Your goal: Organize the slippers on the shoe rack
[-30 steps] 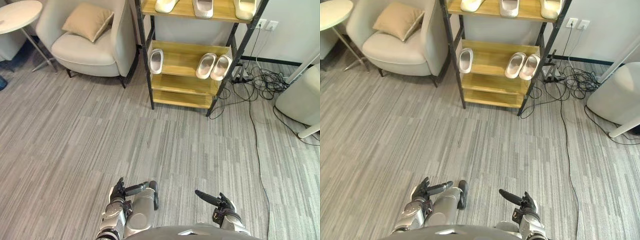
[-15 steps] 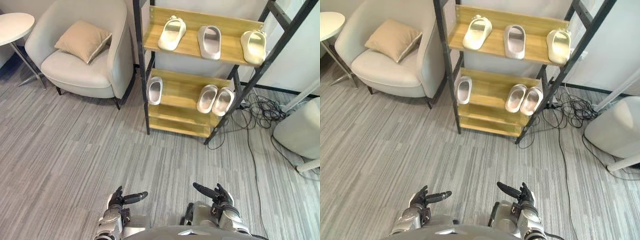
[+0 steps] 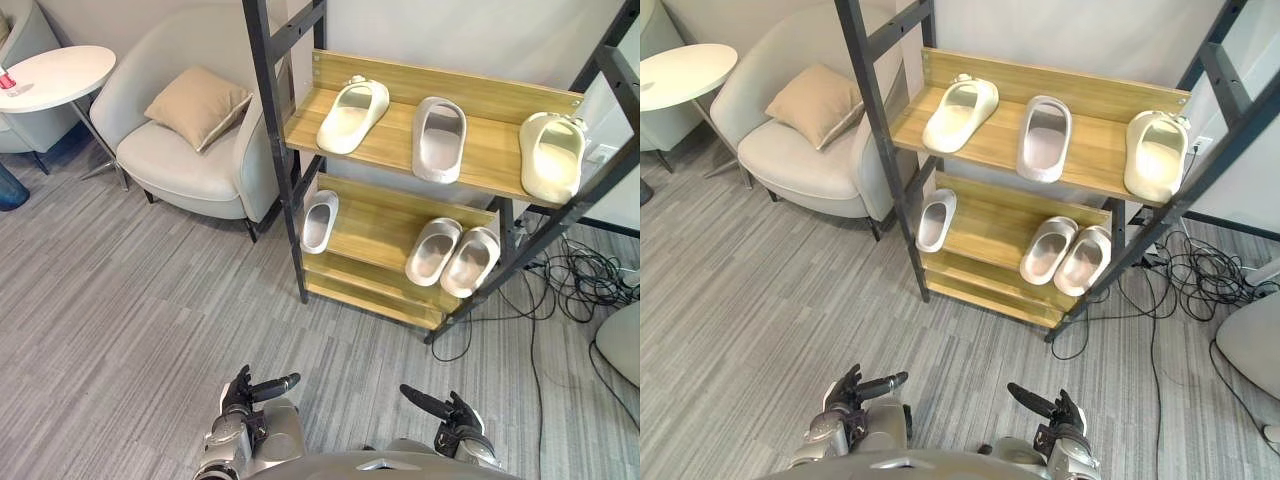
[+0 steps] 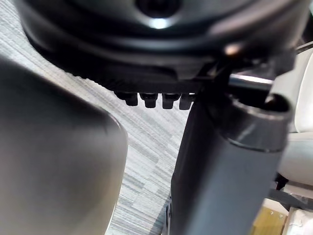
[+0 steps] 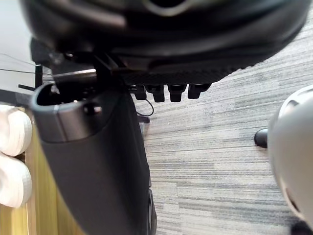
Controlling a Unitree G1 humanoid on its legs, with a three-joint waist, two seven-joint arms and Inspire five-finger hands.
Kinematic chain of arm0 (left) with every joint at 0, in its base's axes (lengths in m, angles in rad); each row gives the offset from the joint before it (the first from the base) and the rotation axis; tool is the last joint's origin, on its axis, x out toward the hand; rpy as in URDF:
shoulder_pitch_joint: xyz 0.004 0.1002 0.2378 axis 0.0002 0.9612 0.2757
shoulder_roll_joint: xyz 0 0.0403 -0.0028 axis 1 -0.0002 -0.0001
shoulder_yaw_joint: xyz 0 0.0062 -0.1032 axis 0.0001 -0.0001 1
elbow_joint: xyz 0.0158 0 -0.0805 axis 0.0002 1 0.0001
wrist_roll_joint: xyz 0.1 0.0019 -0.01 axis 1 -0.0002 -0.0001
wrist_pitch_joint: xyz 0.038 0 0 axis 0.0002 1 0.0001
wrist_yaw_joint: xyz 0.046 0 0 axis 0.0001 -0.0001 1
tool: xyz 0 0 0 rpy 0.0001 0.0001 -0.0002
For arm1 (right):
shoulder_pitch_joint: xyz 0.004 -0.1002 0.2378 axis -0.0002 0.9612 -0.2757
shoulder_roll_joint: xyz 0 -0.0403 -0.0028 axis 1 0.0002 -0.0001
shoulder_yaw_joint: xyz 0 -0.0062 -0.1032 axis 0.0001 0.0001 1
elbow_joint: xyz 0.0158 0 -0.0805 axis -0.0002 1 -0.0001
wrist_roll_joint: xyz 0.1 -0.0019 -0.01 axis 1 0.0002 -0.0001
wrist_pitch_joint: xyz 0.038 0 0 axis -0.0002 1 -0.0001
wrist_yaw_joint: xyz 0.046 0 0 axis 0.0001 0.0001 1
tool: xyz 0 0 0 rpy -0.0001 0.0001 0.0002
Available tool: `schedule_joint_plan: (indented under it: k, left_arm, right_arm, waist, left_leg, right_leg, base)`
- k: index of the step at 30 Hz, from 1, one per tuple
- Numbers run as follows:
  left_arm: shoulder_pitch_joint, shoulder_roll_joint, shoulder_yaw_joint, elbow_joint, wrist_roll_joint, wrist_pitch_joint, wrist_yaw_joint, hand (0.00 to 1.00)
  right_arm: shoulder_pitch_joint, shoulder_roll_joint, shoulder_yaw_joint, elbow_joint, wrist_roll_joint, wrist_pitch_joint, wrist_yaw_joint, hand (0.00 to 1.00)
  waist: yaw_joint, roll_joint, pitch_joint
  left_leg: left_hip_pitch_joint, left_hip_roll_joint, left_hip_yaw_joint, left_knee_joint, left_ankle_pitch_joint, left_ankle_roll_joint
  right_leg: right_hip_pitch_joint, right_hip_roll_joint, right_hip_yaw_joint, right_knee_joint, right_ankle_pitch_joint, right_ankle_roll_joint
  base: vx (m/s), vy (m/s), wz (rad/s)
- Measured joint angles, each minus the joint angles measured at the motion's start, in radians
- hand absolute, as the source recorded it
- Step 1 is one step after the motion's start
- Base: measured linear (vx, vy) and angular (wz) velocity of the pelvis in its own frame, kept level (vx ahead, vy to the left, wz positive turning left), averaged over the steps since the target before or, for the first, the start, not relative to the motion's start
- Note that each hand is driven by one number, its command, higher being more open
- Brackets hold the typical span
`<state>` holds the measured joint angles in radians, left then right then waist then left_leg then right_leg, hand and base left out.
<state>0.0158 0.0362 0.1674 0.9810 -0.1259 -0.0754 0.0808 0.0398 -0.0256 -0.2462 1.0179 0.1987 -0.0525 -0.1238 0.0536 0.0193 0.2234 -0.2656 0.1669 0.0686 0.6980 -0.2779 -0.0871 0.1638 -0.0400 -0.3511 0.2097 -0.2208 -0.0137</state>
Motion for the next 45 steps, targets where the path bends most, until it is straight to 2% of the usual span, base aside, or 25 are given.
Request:
schedule_joint_plan:
  k: [1, 2, 3, 4, 5, 6, 7, 9, 11, 12, 13, 14, 15, 16, 17, 19, 21, 22, 26, 35, 38, 45]
  left_arm:
    - [-0.001, 0.0, -0.008, 0.001, 0.0, 0.0, 0.001, 1.0]
    - [0.0, 0.0, -0.022, 0.004, 0.0, 0.0, 0.002, 1.0]
    - [-0.004, 0.016, -0.032, 0.007, 0.0, 0.0, 0.001, 1.0]
    - [-0.003, 0.027, -0.038, 0.007, 0.001, -0.004, 0.005, 1.0]
    - [-0.006, 0.036, -0.039, 0.009, 0.0, -0.001, 0.002, 1.0]
    - [-0.006, 0.037, -0.037, 0.01, -0.001, 0.0, 0.003, 1.0]
    - [-0.006, 0.036, -0.038, 0.012, -0.002, 0.001, 0.002, 1.0]
    - [-0.007, 0.036, -0.039, 0.024, -0.002, 0.0, 0.0, 1.0]
    - [0.0, 0.039, -0.054, 0.031, -0.001, 0.001, -0.003, 1.0]
    - [0.0, 0.046, -0.07, 0.039, -0.002, 0.001, -0.003, 1.0]
    - [-0.001, 0.048, -0.075, 0.044, -0.004, 0.001, -0.003, 1.0]
    - [-0.001, 0.053, -0.078, 0.055, -0.01, 0.0, -0.001, 1.0]
    - [-0.001, 0.055, -0.079, 0.061, -0.014, 0.0, 0.0, 1.0]
    - [0.0, 0.055, -0.079, 0.064, -0.02, 0.0, 0.0, 1.0]
    - [0.002, 0.058, -0.079, 0.065, -0.02, -0.001, -0.001, 1.0]
    - [0.003, 0.066, -0.082, 0.072, -0.02, -0.002, -0.001, 1.0]
    - [0.0, 0.056, -0.082, 0.087, -0.019, -0.002, -0.002, 1.0]
    - [0.002, 0.051, -0.082, 0.095, -0.019, -0.001, -0.002, 1.0]
    - [0.007, 0.048, -0.081, 0.098, -0.018, 0.0, -0.004, 1.0]
    - [0.007, 0.069, -0.098, 0.101, -0.017, 0.001, -0.015, 1.0]
    - [0.007, 0.077, -0.122, 0.1, -0.016, 0.002, -0.011, 1.0]
    - [0.011, 0.089, -0.166, 0.091, 0.023, 0.012, 0.0, 1.0]
  right_arm:
    - [-0.001, 0.002, 0.0, -0.001, 0.0, 0.0, -0.002, 1.0]
    - [-0.002, -0.001, -0.002, 0.0, 0.0, 0.0, -0.005, 1.0]
    - [-0.005, 0.008, 0.0, 0.008, 0.0, 0.005, -0.009, 1.0]
    - [-0.004, 0.023, 0.001, 0.009, 0.0, 0.005, -0.008, 1.0]
    - [-0.008, 0.035, 0.001, 0.009, -0.001, 0.005, -0.007, 1.0]
    - [-0.009, 0.039, 0.001, 0.007, -0.001, 0.005, -0.006, 1.0]
    - [-0.008, 0.05, 0.001, 0.0, -0.002, 0.005, -0.001, 1.0]
    - [-0.01, 0.052, 0.002, -0.002, -0.003, 0.004, 0.008, 1.0]
    - [-0.023, 0.053, 0.007, -0.001, -0.014, 0.004, 0.011, 1.0]
    - [-0.027, 0.053, 0.01, -0.001, -0.026, 0.004, 0.011, 1.0]
    - [-0.028, 0.052, 0.01, 0.0, -0.033, 0.004, 0.013, 1.0]
    - [-0.027, 0.052, 0.015, 0.005, -0.042, 0.004, 0.015, 1.0]
    - [-0.028, 0.051, 0.025, 0.008, -0.042, 0.005, 0.015, 1.0]
    - [-0.028, 0.049, 0.032, 0.008, -0.042, 0.005, 0.015, 1.0]
    - [-0.028, 0.05, 0.033, 0.015, -0.042, 0.003, 0.014, 1.0]
    - [-0.027, 0.042, 0.033, 0.037, -0.043, 0.003, 0.014, 1.0]
    - [-0.028, 0.017, 0.031, 0.065, -0.042, 0.005, 0.013, 1.0]
    - [-0.025, -0.001, 0.029, 0.081, -0.042, 0.008, 0.012, 1.0]
    - [0.009, -0.013, 0.018, 0.094, -0.039, 0.009, 0.008, 1.0]
    - [0.014, -0.012, 0.031, 0.077, -0.02, 0.004, -0.003, 1.0]
    - [0.038, -0.007, 0.031, -0.016, 0.002, 0.005, -0.022, 1.0]
    - [0.137, -0.007, 0.026, -0.491, 0.002, -0.023, -0.08, 1.0]
  waist:
    - [0.0, -0.002, 0.002]
    - [0.0, 0.002, 0.001]
    - [0.004, -0.02, 0.003]
    - [-0.002, -0.045, -0.006]
    - [0.002, -0.058, -0.007]
    - [0.005, -0.061, -0.009]
    - [0.023, -0.063, -0.01]
    - [0.029, -0.062, -0.011]
    - [0.029, -0.058, -0.015]
    - [0.023, -0.061, -0.018]
    - [0.02, -0.062, -0.019]
    - [0.018, -0.06, -0.022]
    - [0.017, -0.062, -0.024]
    - [0.016, -0.062, -0.024]
    - [0.015, -0.069, -0.031]
    - [0.015, -0.074, -0.051]
    - [0.014, -0.058, -0.06]
    - [0.0, -0.045, -0.062]
    - [-0.004, -0.044, -0.067]
    - [-0.006, -0.062, -0.074]
    - [-0.011, -0.06, -0.074]
    - [-0.04, -0.057, -0.075]
  left_leg:
    - [0.002, -0.026, -0.009, -0.128, 0.03, 0.011]
    - [0.01, -0.054, -0.035, -0.249, 0.141, 0.02]
    - [0.04, -0.087, -0.026, -0.281, 0.165, 0.049]
    - [0.047, -0.108, -0.022, -0.296, 0.163, 0.06]
    - [0.047, -0.118, -0.009, -0.28, 0.143, 0.074]
    - [0.048, -0.117, 0.002, -0.271, 0.135, 0.078]
    - [0.08, -0.119, 0.034, -0.269, 0.112, 0.087]
    - [0.119, -0.12, 0.058, -0.288, 0.099, 0.095]
    - [0.182, -0.123, 0.091, -0.341, 0.096, 0.101]
    - [0.207, -0.126, 0.103, -0.363, 0.096, 0.105]
    - [0.218, -0.125, 0.109, -0.372, 0.097, 0.11]
    - [0.238, -0.126, 0.116, -0.384, 0.096, 0.113]
    - [0.252, -0.122, 0.117, -0.395, 0.096, 0.113]
    - [0.257, -0.119, 0.116, -0.397, 0.096, 0.112]
    - [0.259, -0.122, 0.112, -0.395, 0.098, 0.104]
    - [0.247, -0.133, 0.092, -0.402, 0.105, 0.089]
    - [0.237, -0.134, 0.077, -0.446, 0.137, 0.075]
    - [0.23, -0.129, 0.056, -0.463, 0.156, 0.067]
    - [0.245, -0.124, 0.026, -0.51, 0.188, 0.054]
    - [0.255, -0.14, 0.029, -0.569, 0.239, 0.07]
    - [0.256, -0.144, 0.035, -0.572, 0.243, 0.072]
    - [0.26, -0.153, 0.08, -0.592, 0.235, 0.059]
  right_leg:
    - [0.008, -0.012, 0.004, -0.003, -0.003, 0.017]
    - [0.017, -0.018, 0.013, -0.006, -0.014, 0.039]
    - [0.029, -0.038, 0.036, -0.019, -0.02, 0.058]
    - [0.028, -0.057, 0.055, -0.033, -0.011, 0.057]
    - [0.032, -0.07, 0.075, -0.032, -0.008, 0.061]
    - [0.03, -0.077, 0.085, -0.025, -0.008, 0.061]
    - [0.024, -0.096, 0.12, 0.016, -0.003, 0.069]
    - [0.011, -0.11, 0.14, 0.076, -0.002, 0.071]
    - [-0.082, -0.15, 0.168, 0.281, 0.015, 0.11]
    - [-0.131, -0.177, 0.159, 0.381, 0.035, 0.142]
    - [-0.146, -0.191, 0.151, 0.42, 0.032, 0.138]
    - [-0.159, -0.217, 0.107, 0.446, 0.01, 0.115]
    - [-0.163, -0.226, 0.079, 0.43, -0.003, 0.107]
    - [-0.165, -0.226, 0.067, 0.405, -0.007, 0.103]
    - [-0.17, -0.215, 0.061, 0.304, 0.021, 0.099]
    - [-0.156, -0.196, 0.071, 0.228, 0.023, 0.106]
    - [-0.11, -0.167, 0.071, 0.083, 0.024, 0.108]
    - [-0.08, -0.146, 0.055, 0.008, 0.046, 0.119]
    - [-0.052, -0.124, 0.031, -0.04, 0.068, 0.107]
    - [-0.042, -0.115, 0.068, -0.135, 0.135, 0.099]
    - [-0.044, -0.114, 0.094, -0.149, 0.148, 0.099]
    - [-0.066, -0.116, 0.175, -0.201, 0.199, 0.11]
  base:
    - [0.3, 0.197, -0.09]
    - [0.36, 0.241, -0.09]
    - [0.24, 0.133, 0.01]
    - [0.37, 0.208, 0.04]
    - [0.23, 0.138, 0.0]
    - [0.3, 0.187, -0.36]
    - [0.22, 0.134, -0.46]
    - [0.18, 0.125, -0.55]
    - [0.12, 0.102, -0.56]
    - [0.09, 0.051, -0.3]
    - [0.09, 0.028, -0.23]
    - [0.07, -0.024, -0.13]
    - [0.05, -0.046, -0.07]
    - [0.03, -0.093, 0.03]
    - [0.04, -0.149, 0.06]
    - [0.04, -0.138, 0.01]
    - [0.0, -0.194, 0.08]
    - [-0.03, -0.183, 0.24]
    - [-0.05, -0.112, 0.19]
    - [-0.08, 0.033, -0.04]
    - [-0.09, 0.064, -0.11]
    - [-0.03, 0.052, -0.27]
